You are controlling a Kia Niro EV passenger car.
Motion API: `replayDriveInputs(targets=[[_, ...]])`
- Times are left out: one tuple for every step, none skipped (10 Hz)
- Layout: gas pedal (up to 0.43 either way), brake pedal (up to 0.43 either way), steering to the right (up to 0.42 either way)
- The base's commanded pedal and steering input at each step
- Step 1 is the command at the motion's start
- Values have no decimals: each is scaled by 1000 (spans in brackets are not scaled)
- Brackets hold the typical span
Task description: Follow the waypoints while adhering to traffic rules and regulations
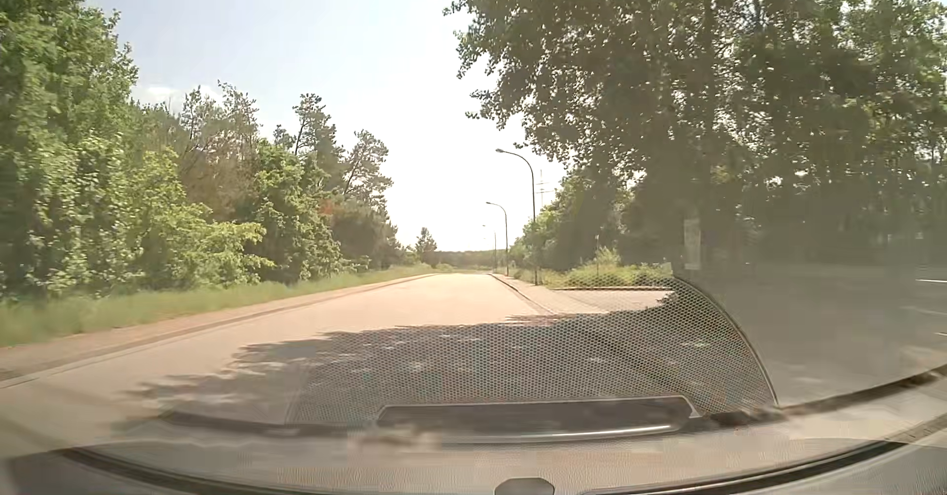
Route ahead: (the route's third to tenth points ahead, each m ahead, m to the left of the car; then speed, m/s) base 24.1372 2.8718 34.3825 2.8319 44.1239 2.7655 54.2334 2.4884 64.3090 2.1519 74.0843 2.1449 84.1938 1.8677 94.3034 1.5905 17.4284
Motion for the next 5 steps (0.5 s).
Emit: replayDriveInputs(targets=[[169, 0, -2], [169, 0, -3], [169, 0, -3], [169, 0, -2], [169, 0, -3]])
